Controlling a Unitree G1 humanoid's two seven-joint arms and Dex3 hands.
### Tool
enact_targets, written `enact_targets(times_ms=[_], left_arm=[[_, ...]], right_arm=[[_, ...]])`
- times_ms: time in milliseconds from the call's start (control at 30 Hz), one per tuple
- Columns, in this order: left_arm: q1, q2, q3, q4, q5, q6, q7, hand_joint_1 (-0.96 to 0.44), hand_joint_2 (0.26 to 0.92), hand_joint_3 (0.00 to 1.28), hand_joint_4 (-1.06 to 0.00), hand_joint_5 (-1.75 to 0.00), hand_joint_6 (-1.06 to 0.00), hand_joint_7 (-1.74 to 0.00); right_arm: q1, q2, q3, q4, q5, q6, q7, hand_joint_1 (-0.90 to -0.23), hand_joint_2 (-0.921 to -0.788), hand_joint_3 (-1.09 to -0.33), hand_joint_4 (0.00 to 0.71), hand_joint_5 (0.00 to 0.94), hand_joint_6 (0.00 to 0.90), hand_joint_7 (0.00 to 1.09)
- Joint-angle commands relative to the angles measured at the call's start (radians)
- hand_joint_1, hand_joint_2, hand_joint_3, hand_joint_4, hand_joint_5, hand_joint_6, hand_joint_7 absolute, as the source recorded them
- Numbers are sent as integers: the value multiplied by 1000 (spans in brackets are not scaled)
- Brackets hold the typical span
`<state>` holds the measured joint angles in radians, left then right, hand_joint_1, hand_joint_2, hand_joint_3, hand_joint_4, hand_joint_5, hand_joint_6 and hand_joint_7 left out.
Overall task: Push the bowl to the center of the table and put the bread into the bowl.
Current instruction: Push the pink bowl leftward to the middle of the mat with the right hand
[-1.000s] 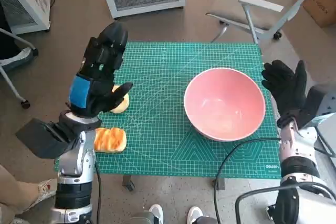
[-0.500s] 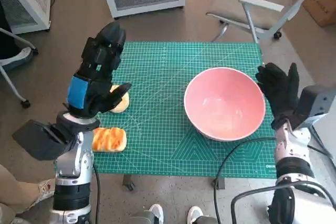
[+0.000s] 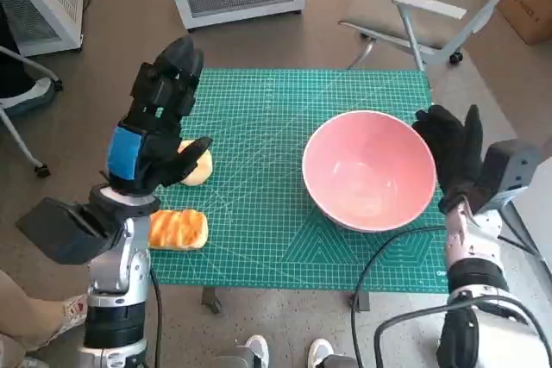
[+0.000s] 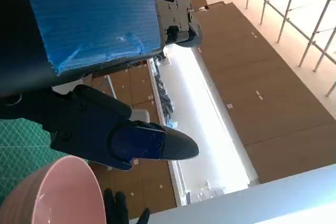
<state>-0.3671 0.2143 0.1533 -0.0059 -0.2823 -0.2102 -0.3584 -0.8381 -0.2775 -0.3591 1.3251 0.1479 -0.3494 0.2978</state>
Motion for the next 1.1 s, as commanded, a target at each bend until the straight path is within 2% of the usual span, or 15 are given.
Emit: enact_targets(times_ms=[33, 500, 733, 1100], left_arm=[[14, 13, 5, -29, 3, 9, 5, -583, 921, 230, -51, 0, 1, -459], [30, 24, 8, -66, 5, 31, 16, -571, 921, 237, -49, 0, 1, -466], [40, 23, 7, -78, 11, 33, 25, -570, 921, 240, -51, -1, 1, -483], [65, 26, 10, -124, 15, 52, 44, -569, 921, 248, -56, -4, 1, -475]], right_arm=[[11, 22, 6, 13, -14, 22, -5, -580, -921, -724, 187, 13, 293, 107], [-7, 48, 6, 11, -16, 22, 16, -574, -921, -718, 204, 11, 320, 103], [-28, 73, 4, 9, -12, 21, 26, -553, -921, -724, 204, 8, 328, 99], [-60, 123, -7, 10, -2, 21, 29, -577, -921, -719, 191, 0, 319, 87]])
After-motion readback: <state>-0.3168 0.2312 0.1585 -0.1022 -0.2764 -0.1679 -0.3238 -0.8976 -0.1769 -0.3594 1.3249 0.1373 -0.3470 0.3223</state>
